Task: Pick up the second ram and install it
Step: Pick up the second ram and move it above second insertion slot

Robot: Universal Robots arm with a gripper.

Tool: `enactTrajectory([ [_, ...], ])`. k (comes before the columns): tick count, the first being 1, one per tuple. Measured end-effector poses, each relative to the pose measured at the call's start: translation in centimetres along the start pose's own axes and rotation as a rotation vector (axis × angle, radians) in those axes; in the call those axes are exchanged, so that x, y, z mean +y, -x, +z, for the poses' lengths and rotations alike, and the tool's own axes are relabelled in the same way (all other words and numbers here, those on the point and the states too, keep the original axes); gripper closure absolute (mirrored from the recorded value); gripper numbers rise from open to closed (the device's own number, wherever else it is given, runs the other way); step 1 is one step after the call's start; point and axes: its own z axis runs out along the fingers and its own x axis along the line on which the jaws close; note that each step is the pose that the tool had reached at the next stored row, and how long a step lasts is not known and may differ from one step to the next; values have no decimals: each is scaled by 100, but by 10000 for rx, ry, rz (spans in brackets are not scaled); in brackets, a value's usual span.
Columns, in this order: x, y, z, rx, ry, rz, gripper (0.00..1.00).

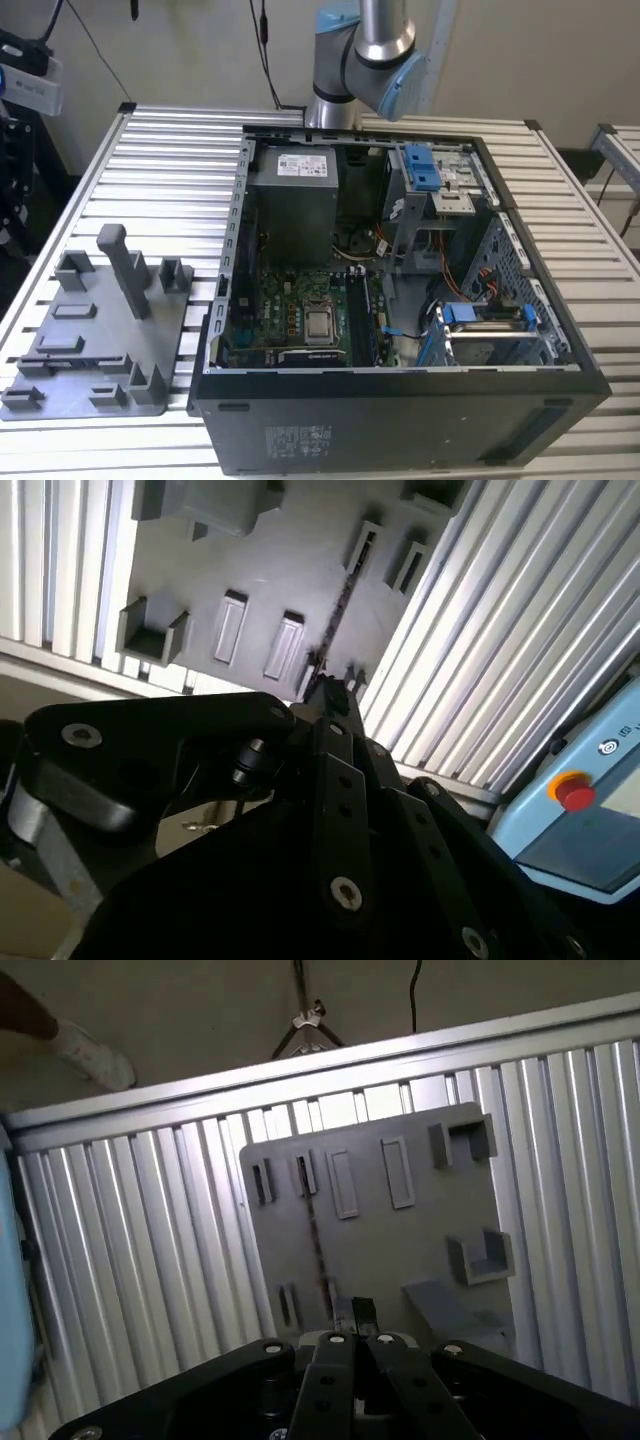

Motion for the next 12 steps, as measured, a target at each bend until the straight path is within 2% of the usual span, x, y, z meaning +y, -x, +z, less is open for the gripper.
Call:
enactTrajectory([
  [10, -1, 0, 43, 23, -53, -1812, 89],
  [12, 10, -2, 51, -5, -63, -1888, 89],
])
